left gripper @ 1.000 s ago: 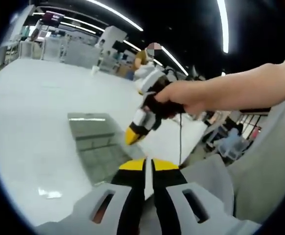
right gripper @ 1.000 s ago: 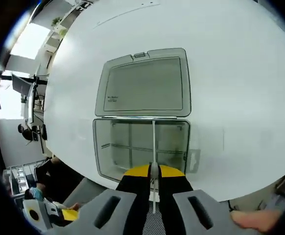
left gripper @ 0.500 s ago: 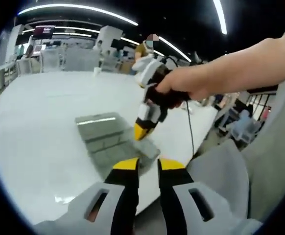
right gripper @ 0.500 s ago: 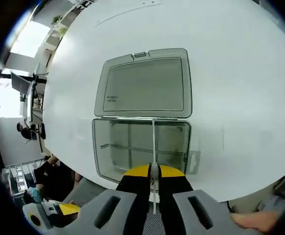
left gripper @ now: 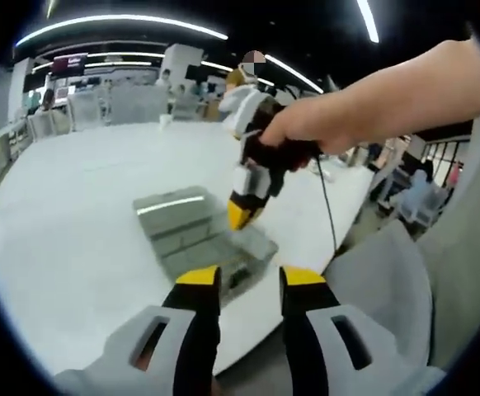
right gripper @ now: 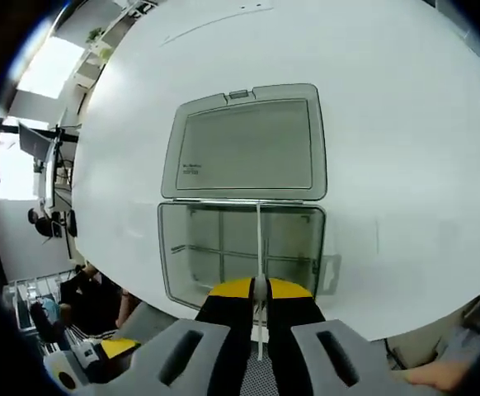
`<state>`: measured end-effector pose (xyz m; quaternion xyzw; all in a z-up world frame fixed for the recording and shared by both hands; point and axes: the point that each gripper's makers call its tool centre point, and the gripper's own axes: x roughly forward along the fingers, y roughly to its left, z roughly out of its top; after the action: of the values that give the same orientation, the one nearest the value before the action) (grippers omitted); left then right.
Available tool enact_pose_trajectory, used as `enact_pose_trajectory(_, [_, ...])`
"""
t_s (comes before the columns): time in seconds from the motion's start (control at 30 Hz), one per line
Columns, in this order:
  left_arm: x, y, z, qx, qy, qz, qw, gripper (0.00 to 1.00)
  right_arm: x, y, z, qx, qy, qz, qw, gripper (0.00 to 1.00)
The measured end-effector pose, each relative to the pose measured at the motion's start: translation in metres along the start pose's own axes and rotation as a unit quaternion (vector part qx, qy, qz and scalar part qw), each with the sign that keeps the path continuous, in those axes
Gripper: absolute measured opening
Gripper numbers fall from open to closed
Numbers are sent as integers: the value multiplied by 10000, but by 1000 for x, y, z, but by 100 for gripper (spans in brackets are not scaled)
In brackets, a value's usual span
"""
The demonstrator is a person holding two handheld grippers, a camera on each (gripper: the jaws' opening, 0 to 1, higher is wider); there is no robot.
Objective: Insert the divider into the dual guide fixture by aligning both edges with the guide slots and pushing it downward to the bottom, including one-sided entry, uneven engagement, binding, and posture correction.
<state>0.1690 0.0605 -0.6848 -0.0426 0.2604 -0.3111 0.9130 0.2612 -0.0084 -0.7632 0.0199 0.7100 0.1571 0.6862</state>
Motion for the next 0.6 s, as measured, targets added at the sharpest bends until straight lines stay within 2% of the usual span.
enact_pose_trajectory(0.23, [0,1,-2,79,15,55,10000,36,-4,1,-4,61,-39,-25,10000,0])
enact_pose_trajectory(0.47, [0,3,-3,105,47,121,9999,46,1,0,1,100,-5,-46,9999,0])
enact_pose_trajectory(0.6, [0,4,-4,126,64,127,9998,48,4,0,3,110,4,-67,9999,0])
